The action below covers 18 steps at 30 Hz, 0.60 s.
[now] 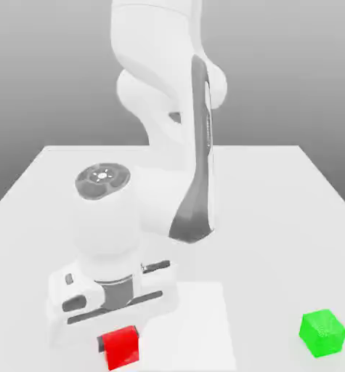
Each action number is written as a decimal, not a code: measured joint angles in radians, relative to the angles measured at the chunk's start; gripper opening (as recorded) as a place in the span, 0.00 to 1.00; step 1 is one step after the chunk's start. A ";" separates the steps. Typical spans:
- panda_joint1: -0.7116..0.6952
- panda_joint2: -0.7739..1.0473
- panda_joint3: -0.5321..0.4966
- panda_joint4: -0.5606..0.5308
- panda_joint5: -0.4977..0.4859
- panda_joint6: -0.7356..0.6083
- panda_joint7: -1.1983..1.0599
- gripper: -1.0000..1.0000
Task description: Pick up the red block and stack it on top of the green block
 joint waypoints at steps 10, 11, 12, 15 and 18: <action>0.119 -0.177 0.010 -0.010 -0.125 -0.165 0.081 0.00; 0.145 -0.180 0.033 -0.003 -0.134 -0.175 0.084 0.00; 0.170 -0.184 0.057 0.003 -0.144 -0.184 0.087 0.00; 0.251 -0.193 0.126 0.021 -0.175 -0.211 0.099 0.00; 0.332 -0.204 0.195 0.040 -0.208 -0.237 0.113 0.00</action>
